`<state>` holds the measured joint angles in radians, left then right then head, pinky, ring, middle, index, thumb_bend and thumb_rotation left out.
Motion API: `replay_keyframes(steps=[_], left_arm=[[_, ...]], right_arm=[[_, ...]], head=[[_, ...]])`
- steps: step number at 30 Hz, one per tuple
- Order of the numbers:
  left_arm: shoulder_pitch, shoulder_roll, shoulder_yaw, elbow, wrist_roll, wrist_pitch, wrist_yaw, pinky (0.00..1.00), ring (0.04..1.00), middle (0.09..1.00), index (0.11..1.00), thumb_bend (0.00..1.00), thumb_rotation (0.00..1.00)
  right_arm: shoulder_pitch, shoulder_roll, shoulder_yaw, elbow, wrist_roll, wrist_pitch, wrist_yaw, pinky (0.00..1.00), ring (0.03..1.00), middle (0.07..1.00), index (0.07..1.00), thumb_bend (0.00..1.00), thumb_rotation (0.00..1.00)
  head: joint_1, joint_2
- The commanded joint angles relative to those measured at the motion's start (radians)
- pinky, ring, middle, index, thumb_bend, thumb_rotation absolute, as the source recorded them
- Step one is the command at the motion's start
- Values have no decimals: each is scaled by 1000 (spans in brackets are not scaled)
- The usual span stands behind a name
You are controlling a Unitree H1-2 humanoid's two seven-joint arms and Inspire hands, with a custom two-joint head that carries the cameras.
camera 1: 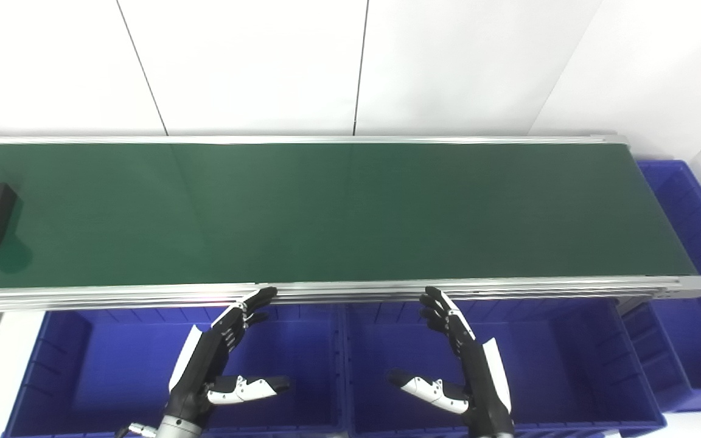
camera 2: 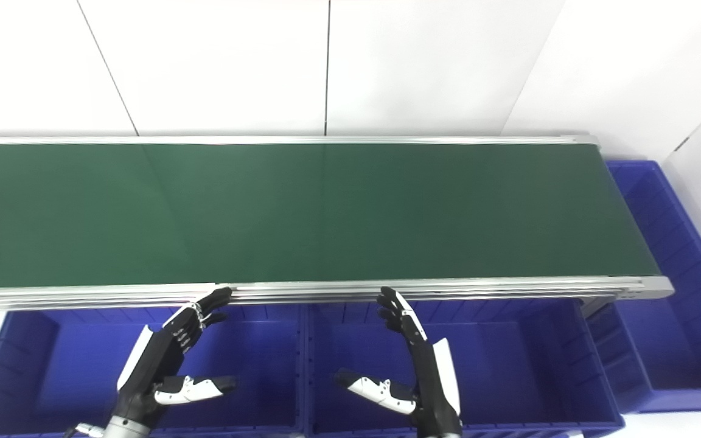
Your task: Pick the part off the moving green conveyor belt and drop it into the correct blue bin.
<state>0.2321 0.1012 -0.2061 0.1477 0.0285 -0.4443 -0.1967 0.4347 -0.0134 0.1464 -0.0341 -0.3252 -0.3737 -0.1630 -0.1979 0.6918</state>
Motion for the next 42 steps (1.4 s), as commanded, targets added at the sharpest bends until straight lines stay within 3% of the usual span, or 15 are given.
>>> replay_keyframes(steps=[1, 23, 27, 32, 38, 42], left_arm=[[-4, 3, -5, -36, -5, -26, 6, 831, 886, 885, 819, 929, 329], [-6, 2, -5, -32, -9, -26, 4, 842, 893, 889, 817, 921, 324], [-2, -3, -11, -31, -2, -26, 9, 837, 889, 887, 816, 929, 324], [-2, -8, -43, -24, 35, -26, 51, 811, 862, 873, 808, 937, 310], [-11, -2, -88, -3, 71, -26, 103, 771, 841, 861, 800, 970, 325], [-22, 2, -114, 17, 79, -26, 139, 749, 814, 837, 787, 999, 301]], right_arm=[[3, 4, -1, -28, 4, -25, 0, 805, 823, 859, 901, 894, 489], [4, 3, -2, -29, 7, -20, 3, 808, 826, 863, 903, 891, 475], [6, -2, -6, -24, 11, -30, 1, 790, 825, 861, 902, 895, 479], [14, -23, -16, -20, 41, -49, 9, 766, 821, 849, 904, 896, 480], [10, -58, -22, 8, 110, -71, 35, 852, 873, 890, 934, 863, 438], [12, -62, -30, 12, 121, -55, 43, 947, 905, 904, 957, 827, 431]], head=[[0, 0], [6, -5], [73, -30], [230, -80], [341, -137], [362, -152]])
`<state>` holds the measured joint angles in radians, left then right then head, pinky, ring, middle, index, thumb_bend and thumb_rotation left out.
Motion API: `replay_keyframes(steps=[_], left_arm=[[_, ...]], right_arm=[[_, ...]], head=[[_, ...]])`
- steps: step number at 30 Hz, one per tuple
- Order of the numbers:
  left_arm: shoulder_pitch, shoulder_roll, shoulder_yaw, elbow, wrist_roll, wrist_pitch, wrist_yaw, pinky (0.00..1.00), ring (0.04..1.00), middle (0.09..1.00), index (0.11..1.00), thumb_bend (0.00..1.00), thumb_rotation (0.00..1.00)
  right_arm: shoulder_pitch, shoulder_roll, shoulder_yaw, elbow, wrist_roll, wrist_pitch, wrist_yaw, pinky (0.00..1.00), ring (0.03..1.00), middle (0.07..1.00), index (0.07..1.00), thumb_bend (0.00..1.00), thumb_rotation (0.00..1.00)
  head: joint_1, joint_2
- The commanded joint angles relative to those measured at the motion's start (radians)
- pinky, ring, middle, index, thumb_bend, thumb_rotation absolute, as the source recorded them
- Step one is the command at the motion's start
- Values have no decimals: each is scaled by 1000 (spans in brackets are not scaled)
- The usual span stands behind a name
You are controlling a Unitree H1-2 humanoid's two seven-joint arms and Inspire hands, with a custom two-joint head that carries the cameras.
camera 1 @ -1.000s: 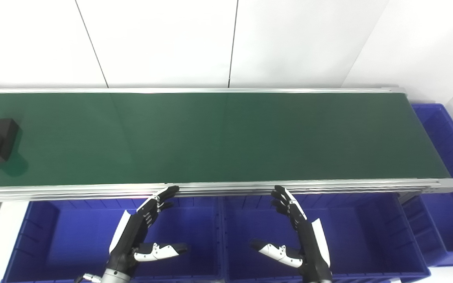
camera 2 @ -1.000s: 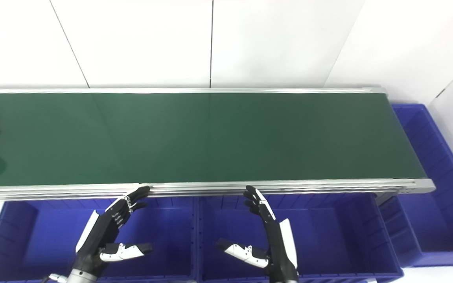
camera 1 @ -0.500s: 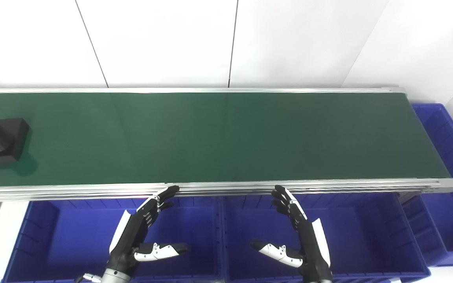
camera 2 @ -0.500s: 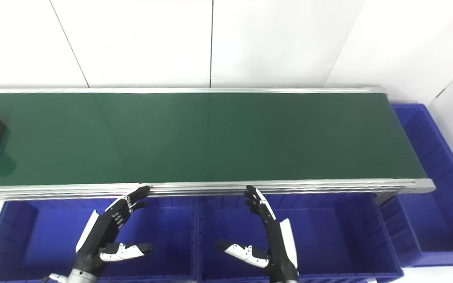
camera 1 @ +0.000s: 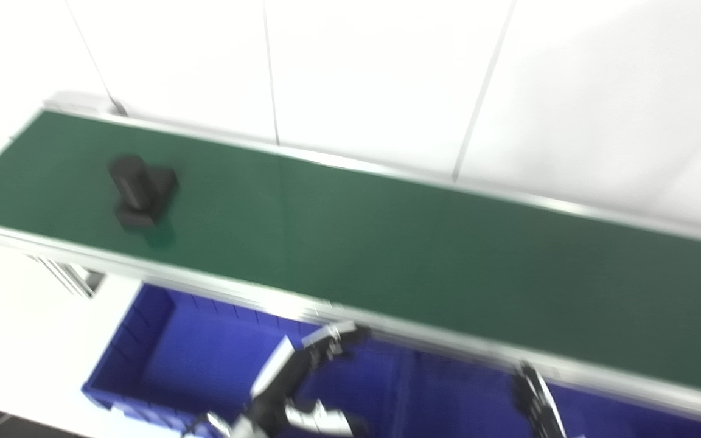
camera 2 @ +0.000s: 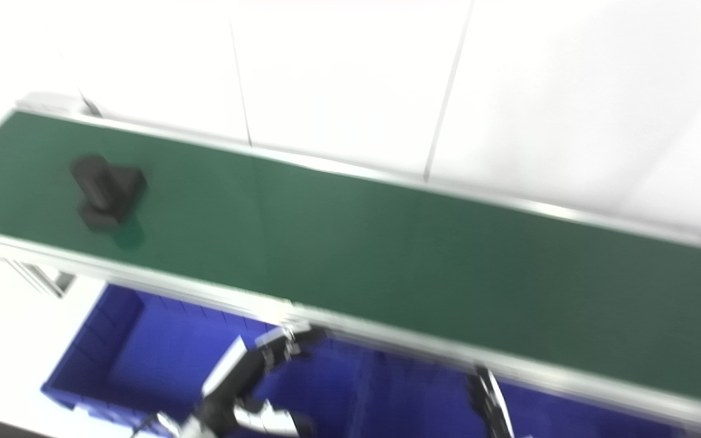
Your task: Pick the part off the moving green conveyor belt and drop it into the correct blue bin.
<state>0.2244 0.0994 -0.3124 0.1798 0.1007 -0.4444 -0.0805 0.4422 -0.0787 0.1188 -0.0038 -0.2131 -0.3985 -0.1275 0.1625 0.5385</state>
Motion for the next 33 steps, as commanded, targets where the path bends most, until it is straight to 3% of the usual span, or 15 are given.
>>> replay_keyframes(steps=[1, 9, 21, 24, 32, 33], left_arm=[[-16, 4, -13, -13, 8, -26, 30, 748, 810, 834, 785, 1000, 294], [-28, 15, -48, -3, -4, -26, 59, 755, 811, 830, 783, 1000, 256], [-35, 22, -79, 7, 4, -26, 100, 755, 810, 829, 779, 1000, 262], [-38, 20, -87, 13, 10, -26, 115, 749, 808, 827, 777, 1000, 265], [-49, 12, -113, 31, 11, -26, 146, 741, 808, 823, 773, 1000, 253], [-50, 10, -116, 33, 10, -26, 147, 742, 810, 825, 773, 1000, 254]], right_arm=[[5, 2, -4, -17, 13, -27, 10, 964, 919, 910, 965, 814, 418], [2, -2, -10, -4, 26, -34, 22, 996, 946, 932, 984, 757, 339], [1, -4, -22, 2, -22, -65, -6, 952, 896, 897, 959, 749, 325], [9, -9, -9, -31, -20, -71, -28, 946, 879, 884, 951, 761, 332], [21, -60, 39, -160, -22, -71, -88, 998, 914, 889, 969, 783, 226], [19, -62, 36, -174, -39, -71, -112, 933, 871, 858, 939, 807, 268]], head=[[2, -4], [-7, -14], [-6, -29], [1, -34], [1, -33], [1, -33]])
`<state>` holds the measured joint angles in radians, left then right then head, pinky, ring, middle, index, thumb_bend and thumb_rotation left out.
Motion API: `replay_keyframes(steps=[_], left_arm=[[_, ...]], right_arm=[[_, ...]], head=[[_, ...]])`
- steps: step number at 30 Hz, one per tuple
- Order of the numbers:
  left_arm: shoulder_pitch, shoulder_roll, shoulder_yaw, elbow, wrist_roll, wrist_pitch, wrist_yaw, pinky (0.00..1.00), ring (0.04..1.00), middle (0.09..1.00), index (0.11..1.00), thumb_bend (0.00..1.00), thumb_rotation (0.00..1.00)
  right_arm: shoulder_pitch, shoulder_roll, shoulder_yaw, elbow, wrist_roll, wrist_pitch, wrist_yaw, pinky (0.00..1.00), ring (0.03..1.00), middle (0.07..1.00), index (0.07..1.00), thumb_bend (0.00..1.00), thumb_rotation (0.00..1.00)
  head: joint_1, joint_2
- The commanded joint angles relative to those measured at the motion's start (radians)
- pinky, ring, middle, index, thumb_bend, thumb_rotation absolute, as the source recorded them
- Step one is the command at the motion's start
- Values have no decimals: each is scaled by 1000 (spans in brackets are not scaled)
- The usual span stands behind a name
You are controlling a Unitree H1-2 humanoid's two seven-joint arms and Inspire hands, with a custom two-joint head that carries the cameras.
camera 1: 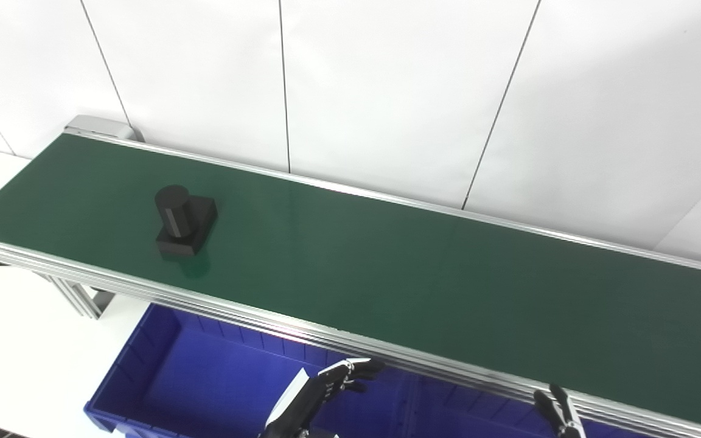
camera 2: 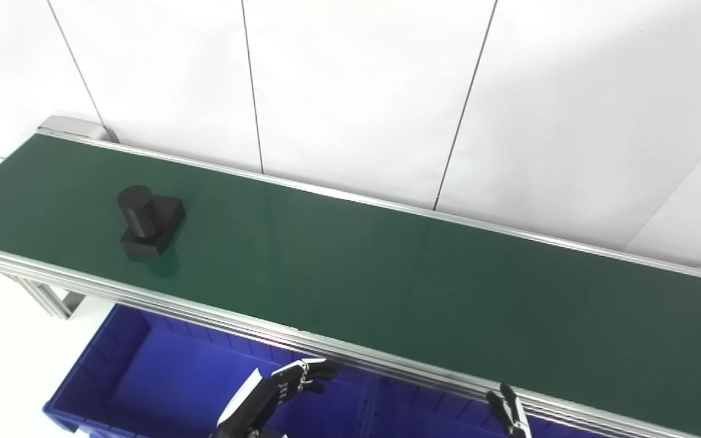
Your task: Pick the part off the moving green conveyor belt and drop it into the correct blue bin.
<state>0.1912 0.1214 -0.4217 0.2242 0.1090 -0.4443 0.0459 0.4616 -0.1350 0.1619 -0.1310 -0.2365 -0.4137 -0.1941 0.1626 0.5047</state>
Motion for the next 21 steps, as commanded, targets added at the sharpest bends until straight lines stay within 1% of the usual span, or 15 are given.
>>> replay_keyframes(steps=[1, 3, 4, 5, 6, 8, 13, 15, 18, 20, 21], left_arm=[[-18, -14, -9, -9, 2, -26, 23, 745, 813, 826, 774, 1000, 253], [-21, -18, -14, -4, 5, -26, 31, 744, 813, 826, 774, 1000, 254], [-23, -20, -18, -1, 10, -26, 38, 743, 812, 825, 774, 1000, 254], [-25, -21, -22, 1, 13, -26, 45, 740, 810, 824, 773, 1000, 254], [-27, -23, -26, 4, 14, -26, 49, 741, 812, 825, 774, 1000, 250], [-31, -26, -34, 7, 17, -26, 59, 742, 813, 826, 774, 1000, 248], [-36, -27, -49, 9, 25, -26, 79, 752, 816, 828, 779, 1000, 259], [-37, -29, -53, 8, 28, -26, 90, 751, 812, 825, 779, 1000, 262], [-40, -29, -58, 12, 28, -26, 99, 748, 809, 825, 781, 1000, 266], [-41, -29, -57, 15, 21, -26, 90, 758, 816, 829, 783, 1000, 270], [-41, -29, -56, 16, 19, -26, 88, 762, 819, 831, 782, 1000, 271]], right_arm=[[-2, -6, -12, -58, -31, -56, -64, 871, 838, 837, 913, 826, 318], [-6, -10, -15, -75, -24, -56, -70, 847, 834, 842, 903, 838, 357], [-15, -23, -7, -86, 10, -56, -60, 852, 845, 860, 908, 829, 342], [-21, -33, 0, -93, 35, -56, -54, 867, 866, 889, 919, 803, 290], [-27, -42, -1, -97, 49, -56, -46, 876, 885, 914, 926, 795, 288], [-33, -50, -8, -100, 60, -56, -39, 880, 893, 925, 928, 794, 296], [-54, -73, -11, -103, 76, -56, -28, 871, 874, 906, 926, 817, 342], [-69, -73, -23, -105, 73, -55, -15, 856, 866, 891, 918, 842, 357], [-87, -69, -43, -104, 55, -51, 8, 848, 871, 898, 919, 870, 373], [-107, -70, -53, -109, 47, -30, 25, 846, 869, 894, 920, 889, 368], [-121, -69, -59, -111, 39, -17, 35, 855, 872, 895, 920, 897, 382]], head=[[-1, 1], [-4, 3], [-8, 7], [-8, 7], [-13, 10], [-18, 15], [-19, 19], [-17, 20], [-17, 19], [-18, 19], [-18, 18]])
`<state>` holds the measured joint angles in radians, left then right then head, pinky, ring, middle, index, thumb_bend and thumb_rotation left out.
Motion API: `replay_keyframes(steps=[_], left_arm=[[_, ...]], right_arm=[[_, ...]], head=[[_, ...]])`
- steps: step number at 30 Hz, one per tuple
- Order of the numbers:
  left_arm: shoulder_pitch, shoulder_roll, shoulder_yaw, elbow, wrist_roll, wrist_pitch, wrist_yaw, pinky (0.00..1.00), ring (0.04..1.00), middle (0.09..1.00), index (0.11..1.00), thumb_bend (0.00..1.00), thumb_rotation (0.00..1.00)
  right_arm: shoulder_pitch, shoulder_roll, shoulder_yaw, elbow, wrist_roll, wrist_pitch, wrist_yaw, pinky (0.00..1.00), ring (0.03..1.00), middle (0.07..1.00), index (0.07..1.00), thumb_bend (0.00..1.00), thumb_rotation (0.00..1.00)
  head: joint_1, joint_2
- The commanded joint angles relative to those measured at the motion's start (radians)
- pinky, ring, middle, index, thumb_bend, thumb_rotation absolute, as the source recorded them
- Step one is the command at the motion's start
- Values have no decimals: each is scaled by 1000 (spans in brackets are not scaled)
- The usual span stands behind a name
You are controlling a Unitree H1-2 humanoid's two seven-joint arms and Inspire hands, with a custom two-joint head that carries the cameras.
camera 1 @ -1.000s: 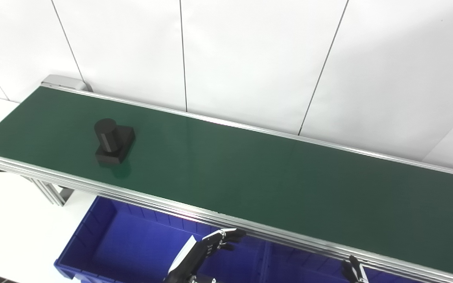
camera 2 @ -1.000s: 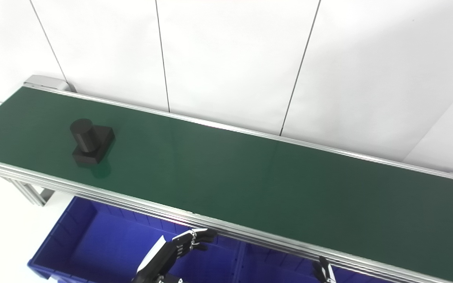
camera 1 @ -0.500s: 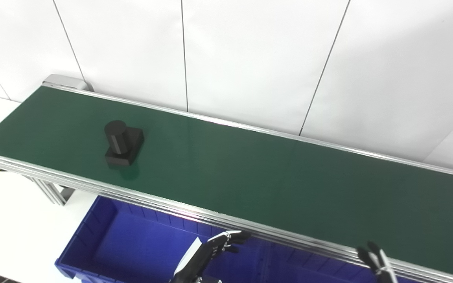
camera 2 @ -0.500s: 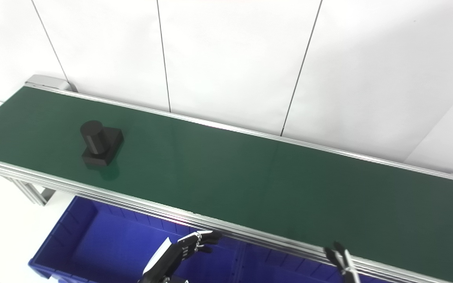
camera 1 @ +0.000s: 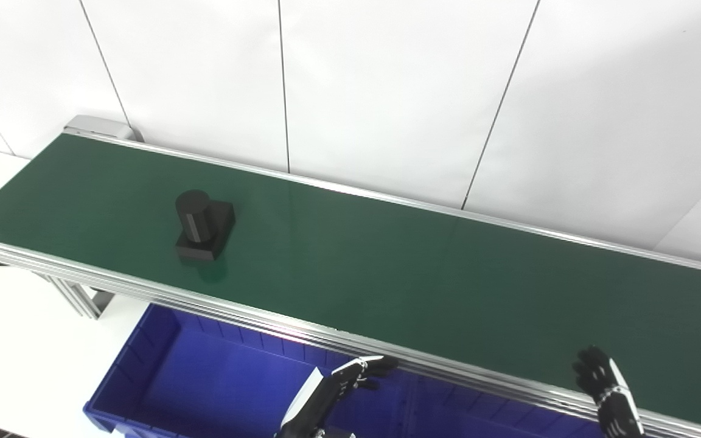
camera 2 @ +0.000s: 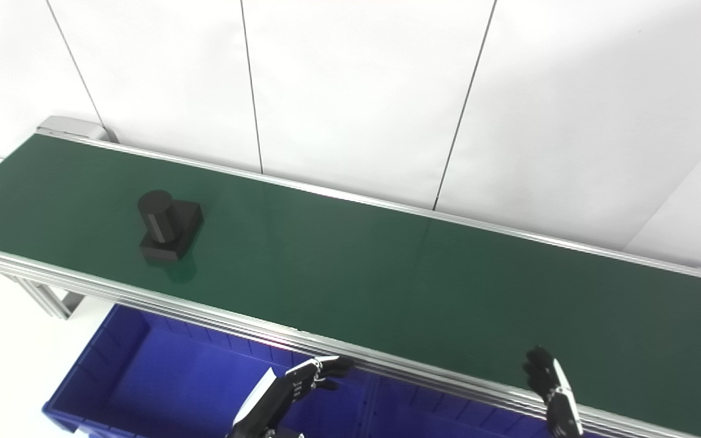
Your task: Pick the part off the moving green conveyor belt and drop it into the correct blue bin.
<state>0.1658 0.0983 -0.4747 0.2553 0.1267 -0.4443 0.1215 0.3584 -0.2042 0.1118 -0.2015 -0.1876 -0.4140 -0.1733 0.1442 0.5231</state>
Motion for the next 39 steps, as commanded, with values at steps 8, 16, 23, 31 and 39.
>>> replay_keyframes(steps=[8, 16, 23, 31, 39], left_arm=[[-24, -8, -4, -4, 12, -26, 26, 759, 818, 831, 780, 1000, 273], [-42, 30, -53, -13, 118, -26, 151, 752, 807, 830, 782, 1000, 299], [-6, 83, -79, -80, 206, -25, 253, 747, 804, 822, 773, 1000, 308], [29, 74, -71, -98, 176, -25, 245, 758, 814, 829, 786, 1000, 271], [40, 53, -71, -96, 69, -26, 216, 766, 826, 832, 779, 1000, 287]], right_arm=[[-123, 6, -43, -39, -48, 41, 71, 801, 826, 865, 906, 918, 434], [-186, 11, -69, -56, -48, 74, 109, 757, 784, 836, 889, 929, 404], [-208, 5, -87, -92, -29, 113, 145, 760, 797, 841, 884, 913, 373], [-255, -13, -104, -99, -38, 136, 178, 759, 789, 827, 876, 909, 371], [-329, -29, -96, -90, -45, 174, 213, 747, 784, 813, 869, 912, 387]], head=[[0, -7], [-13, -2], [-19, 4], [-11, 5], [1, -2]])
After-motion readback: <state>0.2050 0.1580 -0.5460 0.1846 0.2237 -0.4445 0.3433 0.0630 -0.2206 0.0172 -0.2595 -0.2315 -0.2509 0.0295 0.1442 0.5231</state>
